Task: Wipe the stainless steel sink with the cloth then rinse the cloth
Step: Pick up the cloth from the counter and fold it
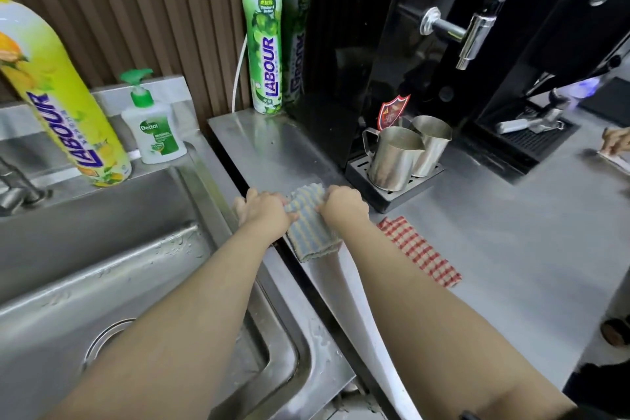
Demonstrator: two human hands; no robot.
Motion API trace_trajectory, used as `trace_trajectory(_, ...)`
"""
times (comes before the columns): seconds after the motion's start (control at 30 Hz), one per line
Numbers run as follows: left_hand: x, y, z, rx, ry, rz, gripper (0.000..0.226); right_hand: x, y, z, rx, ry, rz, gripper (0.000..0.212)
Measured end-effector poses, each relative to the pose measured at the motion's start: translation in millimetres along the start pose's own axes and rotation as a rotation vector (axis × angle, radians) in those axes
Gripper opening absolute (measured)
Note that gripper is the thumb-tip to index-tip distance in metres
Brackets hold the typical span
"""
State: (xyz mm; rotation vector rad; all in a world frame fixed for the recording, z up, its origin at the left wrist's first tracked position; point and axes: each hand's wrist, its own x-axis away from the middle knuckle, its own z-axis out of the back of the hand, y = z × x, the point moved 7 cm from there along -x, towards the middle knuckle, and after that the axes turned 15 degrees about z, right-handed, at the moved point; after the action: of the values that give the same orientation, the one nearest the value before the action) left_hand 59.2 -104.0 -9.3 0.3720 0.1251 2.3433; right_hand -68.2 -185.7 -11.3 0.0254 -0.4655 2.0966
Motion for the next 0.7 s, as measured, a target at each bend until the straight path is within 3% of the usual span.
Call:
trace_trajectory(0.07, 3.2, -3.5, -1.7, 0.087, -0.055, 0.030, 0.036, 1.9, -2.2, -1.8, -0.087, 0.001, -0.011, 0.031)
trace_trajectory(0.13, 5.2, -9.1, -0.5, 0.287, -0.101, 0.049, 0.021, 4.7, -0.6, -1.3, -0.377, 0.072, -0.015, 0.021)
trace_trajectory(0.17, 4.9, -10.2, 1.2, 0.424, -0.135, 0.039, 0.013, 7.3, -0.5, 1.0, -0.553, 0.111, -0.009, 0.026)
trace_trajectory(0.3, 5.9, -10.1, 18.0, 0.924, -0.272, -0.010, 0.019, 17.5, -2.0, 14.7, -1.073, 0.175, -0.034, 0.062)
trace_trajectory(0.37, 8.3, -5.2, 32.4, 1.082, -0.319, -0.052, 0.017, 18.6, -10.0, 22.2, -1.221, 0.113, -0.025, 0.051)
trace_trajectory(0.47, 11.9, 2.0, 56.3, 1.212, -0.317, -0.148, 0.018, 15.1, -19.9, 40.2, -1.306, 0.088, 0.090, 0.020)
trace_trajectory(0.6, 18.5, 2.7, 72.1, 1.211, -0.289, -0.266, 0.033, 16.7, -16.4, 64.9, -1.306, 0.252, 0.244, 0.037)
trace_trajectory(0.7, 30.9, -5.9, 55.6, 1.062, -0.280, -0.310, 0.038, 33.8, -13.5, 53.5, -1.144, 0.227, 0.392, 0.047)
